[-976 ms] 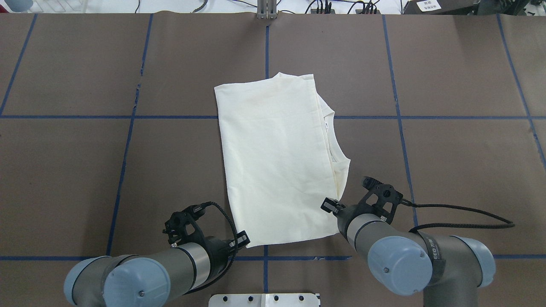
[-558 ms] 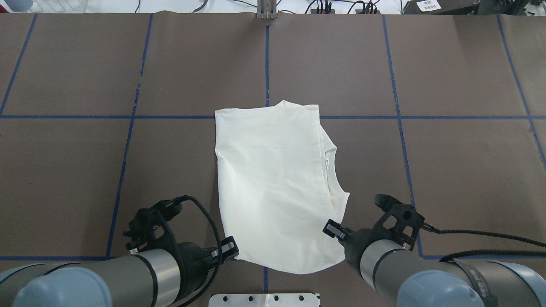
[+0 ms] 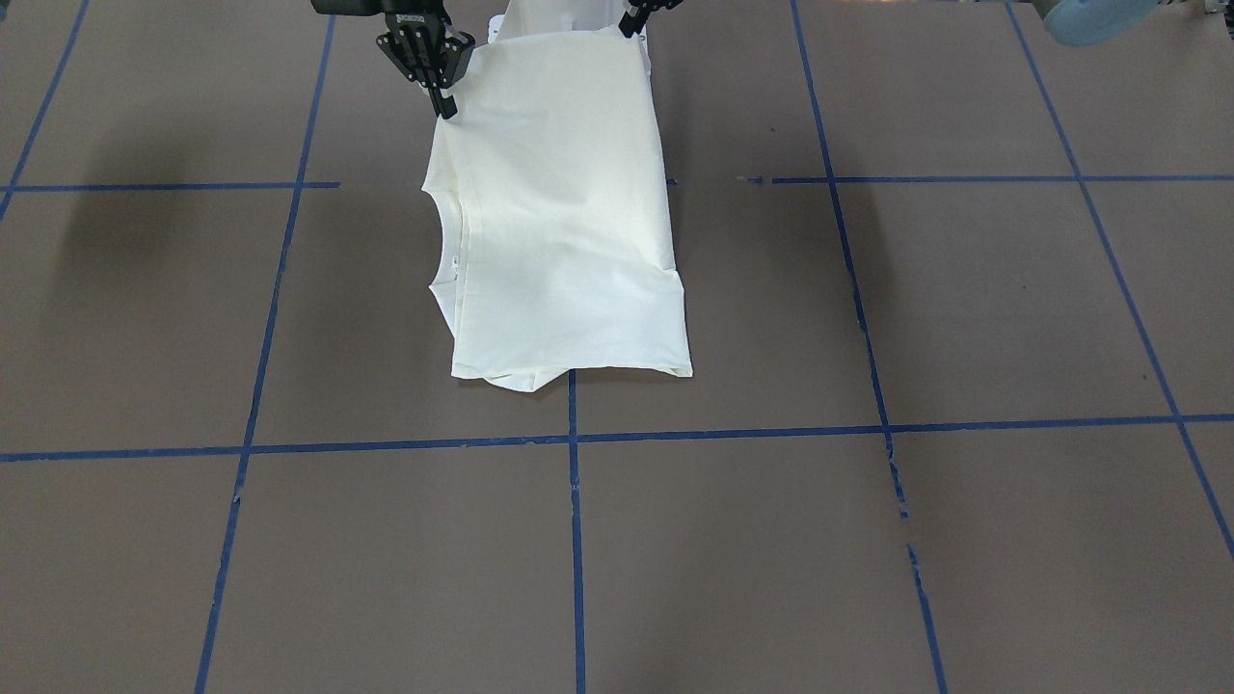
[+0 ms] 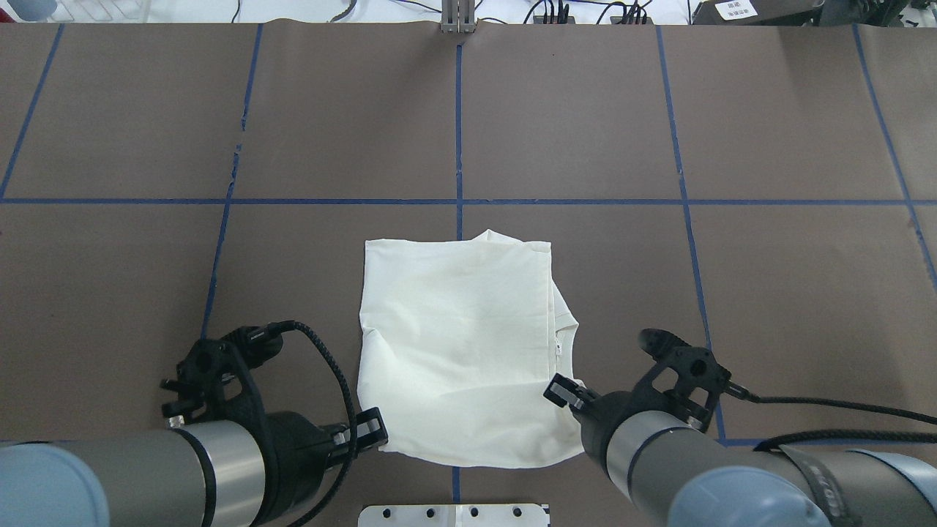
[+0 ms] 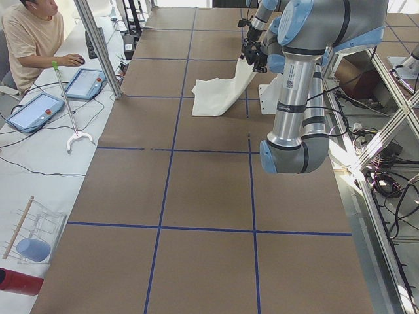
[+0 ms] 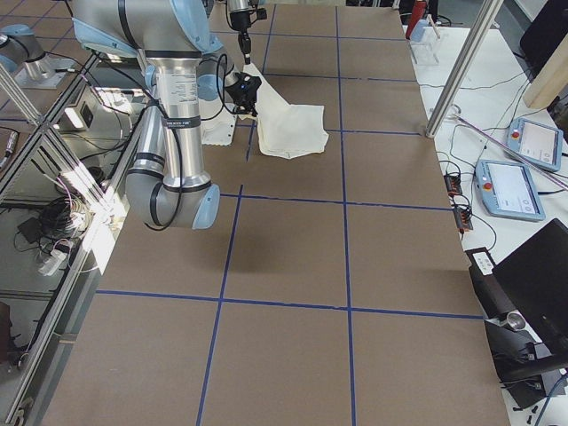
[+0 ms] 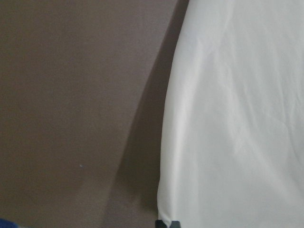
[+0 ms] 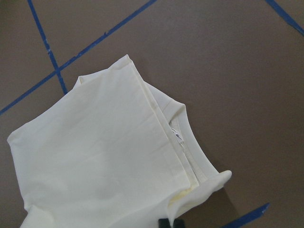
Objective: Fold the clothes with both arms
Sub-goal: 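Lift the edge with both grippers and fold it away from the robot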
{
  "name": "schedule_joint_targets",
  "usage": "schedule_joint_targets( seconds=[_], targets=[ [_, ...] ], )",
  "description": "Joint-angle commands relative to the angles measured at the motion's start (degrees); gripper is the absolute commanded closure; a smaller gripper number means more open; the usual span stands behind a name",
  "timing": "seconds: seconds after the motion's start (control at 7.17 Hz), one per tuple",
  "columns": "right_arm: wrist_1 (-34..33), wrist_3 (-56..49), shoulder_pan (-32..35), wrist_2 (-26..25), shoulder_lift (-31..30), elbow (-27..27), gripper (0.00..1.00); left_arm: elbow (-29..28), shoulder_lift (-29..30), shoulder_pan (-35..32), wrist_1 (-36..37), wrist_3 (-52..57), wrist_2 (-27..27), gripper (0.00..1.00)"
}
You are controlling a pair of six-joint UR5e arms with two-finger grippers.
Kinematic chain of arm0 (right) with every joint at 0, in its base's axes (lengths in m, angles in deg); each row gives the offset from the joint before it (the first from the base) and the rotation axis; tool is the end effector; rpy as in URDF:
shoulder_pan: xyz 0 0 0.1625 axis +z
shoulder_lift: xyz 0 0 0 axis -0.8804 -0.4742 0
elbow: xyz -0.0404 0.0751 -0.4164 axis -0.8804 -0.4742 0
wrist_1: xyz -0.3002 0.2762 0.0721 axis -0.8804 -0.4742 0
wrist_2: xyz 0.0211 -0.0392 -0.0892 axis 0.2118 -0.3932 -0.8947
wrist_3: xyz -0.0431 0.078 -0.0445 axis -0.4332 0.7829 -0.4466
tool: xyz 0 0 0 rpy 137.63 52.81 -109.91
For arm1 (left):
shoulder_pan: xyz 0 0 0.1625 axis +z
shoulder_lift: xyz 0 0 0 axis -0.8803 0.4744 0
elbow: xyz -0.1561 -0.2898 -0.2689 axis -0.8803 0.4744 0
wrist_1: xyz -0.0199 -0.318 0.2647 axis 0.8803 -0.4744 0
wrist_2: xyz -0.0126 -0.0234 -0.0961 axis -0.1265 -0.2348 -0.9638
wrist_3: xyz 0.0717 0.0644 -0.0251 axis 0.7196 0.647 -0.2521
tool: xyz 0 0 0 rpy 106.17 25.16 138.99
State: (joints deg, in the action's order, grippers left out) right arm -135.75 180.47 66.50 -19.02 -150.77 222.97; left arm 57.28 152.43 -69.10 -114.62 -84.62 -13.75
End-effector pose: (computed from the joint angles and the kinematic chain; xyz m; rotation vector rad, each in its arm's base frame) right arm -0.4348 -0.2038 0.1994 0.1356 -0.9788 0.6725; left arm 0.3931 -0.1951 0.1206 -0.0053 1.2297 -0.4055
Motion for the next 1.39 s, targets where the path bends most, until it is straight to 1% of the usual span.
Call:
schedule_joint_targets(
  seconds=[0.0,0.14,0.28,0.56,0.7,0.84,0.98,1.12,1.26],
  targets=[
    [-0.1,-2.5,6.4,2.3,6.4,-8.0,1.0,-5.3,2.5,-8.2,-0.2,7.9,-3.2,1.0],
    [0.3,-3.6,8.8,4.0,6.6,-10.0,1.0,-8.9,4.1,-10.5,-0.2,9.3,-3.7,1.0],
    [0.3,-5.4,10.9,4.2,7.7,-13.1,1.0,-12.5,5.5,-12.0,-0.9,10.1,-3.7,1.0],
    [0.3,-7.0,14.1,5.0,11.2,-20.9,1.0,-17.3,5.8,-14.4,-4.0,12.0,-3.6,1.0],
    [0.7,-7.6,14.9,5.1,12.1,-23.7,1.0,-20.1,5.9,-15.8,-5.6,12.4,-3.6,1.0],
    [4.1,-7.6,15.3,5.1,12.3,-27.1,1.0,-23.0,6.1,-16.2,-7.5,13.6,-3.6,1.0],
    [8.8,-9.4,15.8,5.1,12.3,-30.9,1.0,-26.0,6.3,-16.9,-9.4,14.9,-3.5,1.0],
    [11.4,-10.2,16.3,5.3,12.3,-33.0,1.0,-29.2,7.3,-17.5,-11.5,14.9,-3.5,1.0],
    [11.7,-10.8,16.6,5.3,12.3,-34.0,1.0,-32.8,8.6,-17.5,-13.1,14.9,-3.5,1.0]
  ],
)
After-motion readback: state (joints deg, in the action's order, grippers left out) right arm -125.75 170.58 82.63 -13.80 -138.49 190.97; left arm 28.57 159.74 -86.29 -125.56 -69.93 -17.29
